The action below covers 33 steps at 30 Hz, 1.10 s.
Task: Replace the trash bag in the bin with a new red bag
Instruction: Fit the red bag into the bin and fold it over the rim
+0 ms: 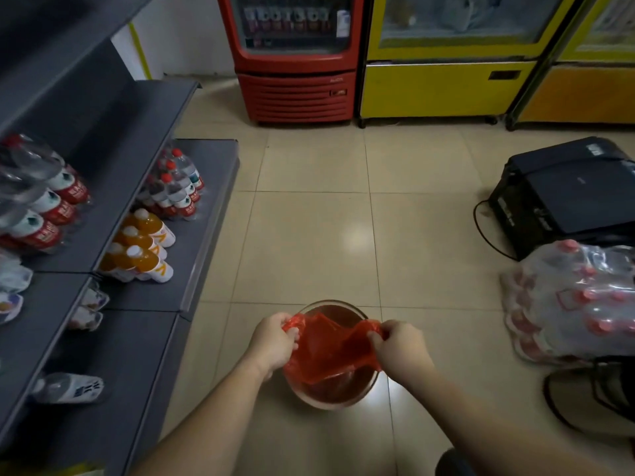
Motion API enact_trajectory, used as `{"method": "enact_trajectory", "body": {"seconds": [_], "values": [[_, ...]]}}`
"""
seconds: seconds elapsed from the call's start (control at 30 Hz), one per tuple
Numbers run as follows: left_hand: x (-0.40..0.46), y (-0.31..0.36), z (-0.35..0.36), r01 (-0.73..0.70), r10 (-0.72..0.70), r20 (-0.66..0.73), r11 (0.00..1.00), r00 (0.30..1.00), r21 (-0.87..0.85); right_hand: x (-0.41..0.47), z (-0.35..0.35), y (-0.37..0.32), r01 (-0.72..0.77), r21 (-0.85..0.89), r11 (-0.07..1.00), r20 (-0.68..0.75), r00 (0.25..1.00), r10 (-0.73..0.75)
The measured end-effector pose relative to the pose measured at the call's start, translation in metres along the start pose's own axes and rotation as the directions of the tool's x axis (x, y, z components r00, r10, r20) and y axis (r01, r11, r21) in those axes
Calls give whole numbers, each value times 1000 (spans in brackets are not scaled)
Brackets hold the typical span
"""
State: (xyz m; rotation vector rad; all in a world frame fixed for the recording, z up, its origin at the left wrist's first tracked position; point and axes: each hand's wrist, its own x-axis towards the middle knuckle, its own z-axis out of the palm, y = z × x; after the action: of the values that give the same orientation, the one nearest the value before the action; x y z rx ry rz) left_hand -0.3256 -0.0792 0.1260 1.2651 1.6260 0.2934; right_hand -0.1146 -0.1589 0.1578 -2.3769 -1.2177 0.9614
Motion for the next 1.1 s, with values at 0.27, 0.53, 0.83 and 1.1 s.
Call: {"method": "enact_trajectory", "body": {"seconds": [0.27, 0.53, 0.83, 1.1], "values": [[60, -34, 29, -55, 57, -21, 991, 998, 119, 59, 57, 36, 66, -10, 998, -24, 998, -66], [80, -58, 42, -185, 197, 0, 922, 980, 339, 79, 86, 63, 164, -4, 986, -95, 982, -164], [73, -56, 35, -292, 349, -99, 882, 932, 370, 89, 70, 75, 278, -10, 961, -145, 950, -276], [93, -61, 13, -295, 398, -305, 896, 865, 332, 123, 44, 100, 243, -42, 969, -278, 929, -245]]}}
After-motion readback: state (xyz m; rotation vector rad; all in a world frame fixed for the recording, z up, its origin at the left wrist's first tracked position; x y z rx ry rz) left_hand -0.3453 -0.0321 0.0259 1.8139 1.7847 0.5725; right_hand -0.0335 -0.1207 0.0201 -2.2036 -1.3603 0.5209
